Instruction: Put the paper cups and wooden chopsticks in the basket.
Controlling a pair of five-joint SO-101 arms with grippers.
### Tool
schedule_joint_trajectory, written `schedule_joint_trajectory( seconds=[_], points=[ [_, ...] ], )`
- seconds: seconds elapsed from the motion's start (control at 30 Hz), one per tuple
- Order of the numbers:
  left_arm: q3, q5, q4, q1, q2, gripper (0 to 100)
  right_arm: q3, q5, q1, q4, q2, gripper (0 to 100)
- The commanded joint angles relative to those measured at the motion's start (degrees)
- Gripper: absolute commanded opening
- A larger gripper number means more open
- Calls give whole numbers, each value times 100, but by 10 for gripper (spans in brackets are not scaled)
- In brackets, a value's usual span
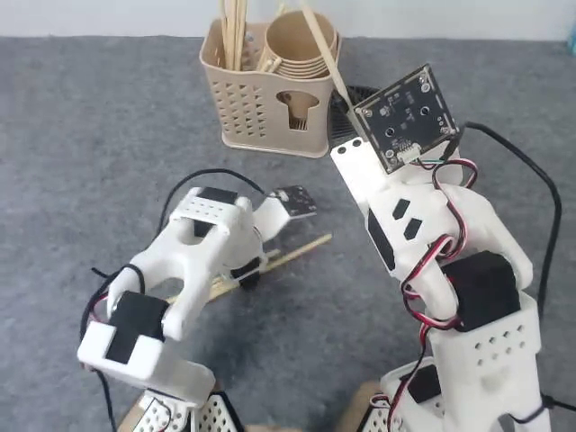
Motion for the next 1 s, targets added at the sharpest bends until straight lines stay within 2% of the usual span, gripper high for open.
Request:
schedule_joint_trajectory(
  seconds=[0.0,0.2,0.47,0.53,0.8,0.97],
  points=[
    [-215,-35,229,70,185,13,-53,-97,75,-119,-154,8],
    [-224,-35,1073,404,-193,13,-53,-105,75,-119,-154,8],
    [-198,0,1837,413,-1574,13,-53,-105,75,-119,-154,8],
    [-215,18,1873,387,-1952,13,-53,-105,75,-119,-154,8],
    [-664,932,1495,387,-3420,12,237,-105,75,-163,-242,8],
    [-1385,1266,1495,211,-3736,12,545,-88,75,-171,-593,8]
  ],
)
